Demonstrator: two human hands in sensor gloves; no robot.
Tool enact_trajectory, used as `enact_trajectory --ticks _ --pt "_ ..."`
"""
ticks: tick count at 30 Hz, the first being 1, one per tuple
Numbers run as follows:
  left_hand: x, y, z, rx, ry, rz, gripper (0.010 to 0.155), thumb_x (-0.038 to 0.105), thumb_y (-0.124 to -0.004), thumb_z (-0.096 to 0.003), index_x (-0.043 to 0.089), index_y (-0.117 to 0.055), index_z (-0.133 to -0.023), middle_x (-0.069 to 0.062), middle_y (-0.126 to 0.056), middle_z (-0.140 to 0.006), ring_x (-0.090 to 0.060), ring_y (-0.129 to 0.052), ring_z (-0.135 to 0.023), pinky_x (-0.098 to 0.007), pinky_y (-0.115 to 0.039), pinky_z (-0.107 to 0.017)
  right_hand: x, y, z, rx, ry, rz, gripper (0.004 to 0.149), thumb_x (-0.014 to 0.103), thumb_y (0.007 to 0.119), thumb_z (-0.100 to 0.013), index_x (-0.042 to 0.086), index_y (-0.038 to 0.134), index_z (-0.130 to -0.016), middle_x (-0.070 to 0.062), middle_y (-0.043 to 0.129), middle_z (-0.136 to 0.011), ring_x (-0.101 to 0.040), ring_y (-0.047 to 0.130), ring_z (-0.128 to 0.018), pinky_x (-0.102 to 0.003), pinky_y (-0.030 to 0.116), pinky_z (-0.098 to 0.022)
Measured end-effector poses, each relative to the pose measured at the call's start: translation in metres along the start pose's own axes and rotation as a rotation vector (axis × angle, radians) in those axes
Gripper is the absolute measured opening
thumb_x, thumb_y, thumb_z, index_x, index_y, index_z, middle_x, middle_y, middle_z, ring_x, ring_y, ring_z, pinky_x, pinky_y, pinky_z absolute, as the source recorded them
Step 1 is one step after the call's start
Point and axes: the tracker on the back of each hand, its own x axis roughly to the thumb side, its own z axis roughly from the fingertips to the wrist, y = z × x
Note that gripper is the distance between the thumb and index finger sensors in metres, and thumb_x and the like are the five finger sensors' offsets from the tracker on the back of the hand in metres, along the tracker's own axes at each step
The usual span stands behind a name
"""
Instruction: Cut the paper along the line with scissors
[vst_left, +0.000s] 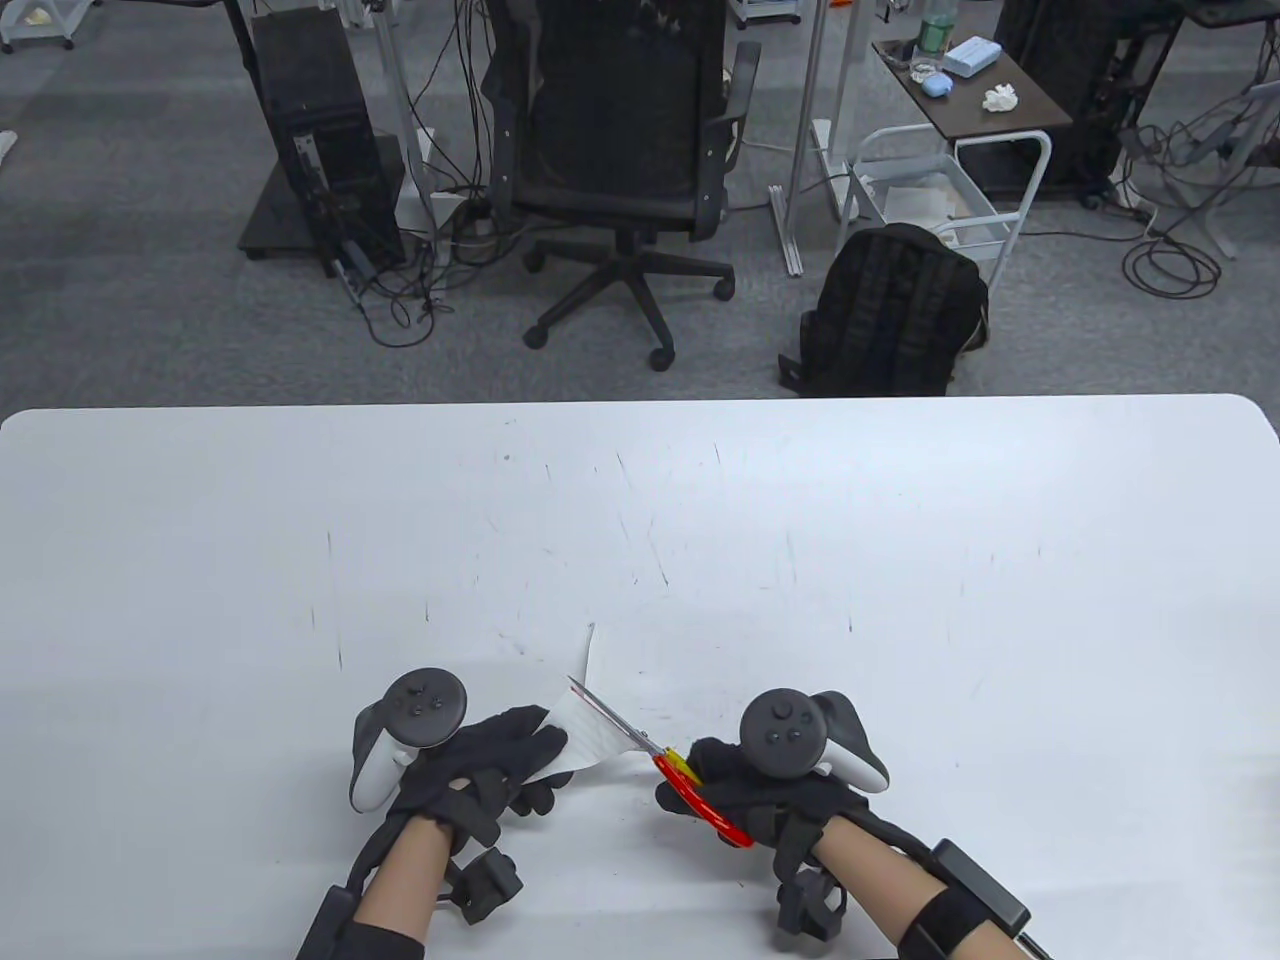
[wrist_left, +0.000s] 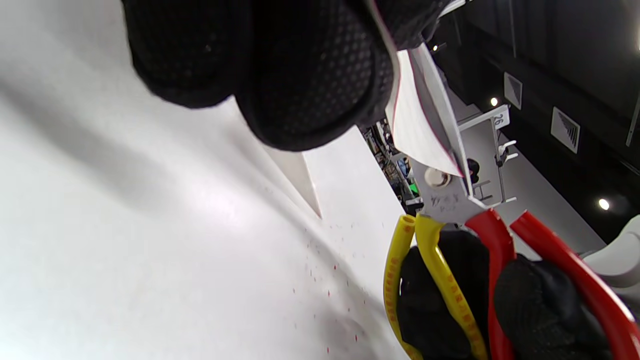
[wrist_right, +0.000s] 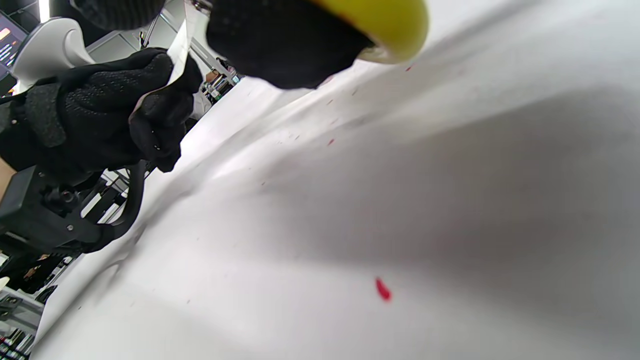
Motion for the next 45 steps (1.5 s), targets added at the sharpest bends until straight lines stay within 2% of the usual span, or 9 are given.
enact_trajectory --ticks 5,9,17,25,29,31,39,43,45 --pt "-0.003 0.026 0.016 0.231 -0.031 0.034 0.039 0.038 -0.065 -0.0611 0.017 -0.073 -0.093 0.000 -0.095 -0.068 -0.012 -0.099 -0.055 -0.035 -0.087 -0.048 -0.022 -0.026 0.005 -0.092 0.104 0.052 0.066 0.060 0.062 -0.055 0.002 0.062 -0.086 -0.015 0.086 -0.060 -0.010 0.091 -0.030 -0.026 0.072 -0.022" --pt "-0.009 0.033 0.020 0.276 -0.025 0.108 0.039 0.038 -0.065 -0.0616 0.018 -0.072 -0.094 -0.001 -0.094 -0.071 -0.014 -0.098 -0.058 -0.036 -0.085 -0.050 -0.044 -0.051 0.019 -0.160 0.241 0.157 0.067 0.059 0.064 -0.054 0.001 0.062 -0.087 -0.017 0.086 -0.062 -0.012 0.091 -0.031 -0.027 0.072 -0.023" --pt "-0.010 0.033 0.019 0.283 -0.026 0.071 0.037 0.039 -0.066 -0.0614 0.023 -0.074 -0.094 -0.005 -0.090 -0.083 -0.026 -0.092 -0.075 -0.047 -0.077 -0.061 -0.080 -0.085 0.055 -0.248 0.461 0.417 0.068 0.054 0.067 -0.054 -0.002 0.060 -0.091 -0.020 0.084 -0.066 -0.017 0.091 -0.037 -0.030 0.072 -0.027" --pt "-0.010 0.030 0.018 0.279 -0.031 0.048 0.037 0.039 -0.069 -0.0601 0.022 -0.077 -0.092 -0.008 -0.083 -0.091 -0.033 -0.084 -0.084 -0.051 -0.072 -0.065 -0.106 -0.091 0.064 -0.251 0.641 0.670 0.068 0.053 0.068 -0.053 -0.002 0.060 -0.092 -0.020 0.083 -0.068 -0.019 0.091 -0.038 -0.032 0.071 -0.028" --pt "-0.009 0.029 0.018 0.281 -0.034 0.032 0.037 0.039 -0.069 -0.0600 0.022 -0.076 -0.092 -0.008 -0.080 -0.094 -0.034 -0.081 -0.087 -0.052 -0.070 -0.067 -0.111 -0.088 0.063 -0.252 0.677 0.734 0.066 0.050 0.071 -0.053 -0.001 0.061 -0.094 -0.020 0.082 -0.071 -0.021 0.093 -0.044 -0.032 0.075 -0.031" --pt "-0.009 0.028 0.017 0.274 -0.034 0.023 0.037 0.039 -0.069 -0.0600 0.022 -0.076 -0.092 -0.008 -0.080 -0.094 -0.034 -0.081 -0.087 -0.053 -0.070 -0.067 -0.109 -0.088 0.062 -0.271 0.643 0.781 0.067 0.052 0.071 -0.051 0.000 0.065 -0.093 -0.019 0.085 -0.068 -0.018 0.095 -0.041 -0.029 0.077 -0.029" --pt "-0.010 0.027 0.016 0.277 -0.014 -0.003 0.037 0.038 -0.069 -0.0601 0.020 -0.076 -0.092 -0.009 -0.075 -0.095 -0.037 -0.075 -0.089 -0.055 -0.065 -0.069 -0.097 -0.088 0.050 -0.148 0.707 0.849 0.070 0.053 0.069 -0.052 -0.003 0.068 -0.095 -0.024 0.084 -0.074 -0.020 0.099 -0.050 -0.029 0.083 -0.034" --pt "-0.010 0.025 0.016 0.268 -0.015 -0.005 0.037 0.038 -0.069 -0.0600 0.020 -0.077 -0.092 -0.011 -0.071 -0.098 -0.039 -0.071 -0.091 -0.057 -0.063 -0.070 -0.094 -0.087 0.044 -0.082 0.663 0.974 0.068 0.052 0.068 -0.053 -0.002 0.071 -0.094 -0.025 0.084 -0.076 -0.027 0.097 -0.051 -0.030 0.083 -0.036" --pt "-0.009 0.024 0.016 0.264 -0.017 -0.012 0.037 0.038 -0.070 -0.0601 0.020 -0.077 -0.091 -0.012 -0.070 -0.099 -0.039 -0.070 -0.092 -0.057 -0.062 -0.070 -0.094 -0.086 0.043 -0.055 0.676 0.964 0.068 0.052 0.066 -0.054 -0.003 0.069 -0.095 -0.026 0.083 -0.077 -0.028 0.096 -0.052 -0.032 0.082 -0.038"
